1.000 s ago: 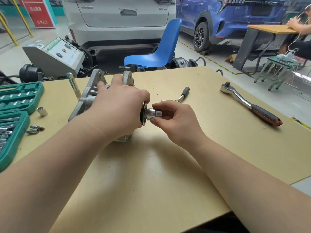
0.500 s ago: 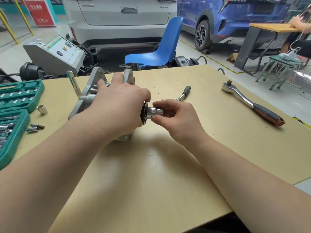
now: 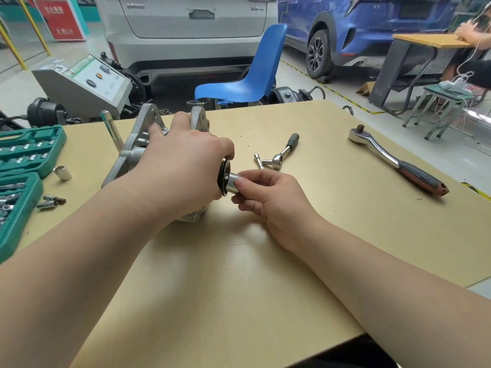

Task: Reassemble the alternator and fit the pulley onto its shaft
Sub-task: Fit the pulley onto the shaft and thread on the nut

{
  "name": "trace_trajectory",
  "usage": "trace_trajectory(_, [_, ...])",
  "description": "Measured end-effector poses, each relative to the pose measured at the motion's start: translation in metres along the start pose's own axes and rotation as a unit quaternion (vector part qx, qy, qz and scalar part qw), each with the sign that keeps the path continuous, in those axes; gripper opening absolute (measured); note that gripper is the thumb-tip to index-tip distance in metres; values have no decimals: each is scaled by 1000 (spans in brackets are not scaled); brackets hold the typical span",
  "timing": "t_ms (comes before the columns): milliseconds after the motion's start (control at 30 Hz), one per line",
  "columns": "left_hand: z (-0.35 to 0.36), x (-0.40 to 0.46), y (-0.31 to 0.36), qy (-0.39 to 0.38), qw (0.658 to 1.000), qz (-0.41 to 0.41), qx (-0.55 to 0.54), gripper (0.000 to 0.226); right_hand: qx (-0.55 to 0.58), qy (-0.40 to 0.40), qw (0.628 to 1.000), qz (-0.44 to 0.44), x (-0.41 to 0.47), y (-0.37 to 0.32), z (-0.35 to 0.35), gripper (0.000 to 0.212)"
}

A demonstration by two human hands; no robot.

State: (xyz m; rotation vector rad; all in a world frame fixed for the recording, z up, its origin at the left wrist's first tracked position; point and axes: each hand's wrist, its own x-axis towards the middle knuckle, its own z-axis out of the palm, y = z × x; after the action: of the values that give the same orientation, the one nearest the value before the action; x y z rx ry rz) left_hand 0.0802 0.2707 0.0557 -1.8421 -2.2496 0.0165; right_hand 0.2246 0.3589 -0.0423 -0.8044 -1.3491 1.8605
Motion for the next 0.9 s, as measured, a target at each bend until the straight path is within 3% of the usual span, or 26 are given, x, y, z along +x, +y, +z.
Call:
trace_trajectory(100, [0, -1, 0, 3, 1000, 1, 1, 41, 3, 7, 1000, -2, -1, 1, 1, 22])
trace_trajectory(267, [0, 0, 0, 0, 1000, 2, 2, 44, 47, 21, 998, 30, -3, -2, 6, 48])
trace_trajectory(500, [-2, -2, 2, -13, 1000, 3, 5, 53, 37, 44, 998, 26, 0, 0, 8, 32])
trace_trajectory(667, [-2, -2, 1, -9, 1000, 13, 13, 37, 89, 37, 991, 90, 2, -5, 10, 18])
trace_trajectory(900, [-3, -3, 2, -17, 999, 14, 25, 35, 102, 6, 987, 123, -1, -7, 12, 18])
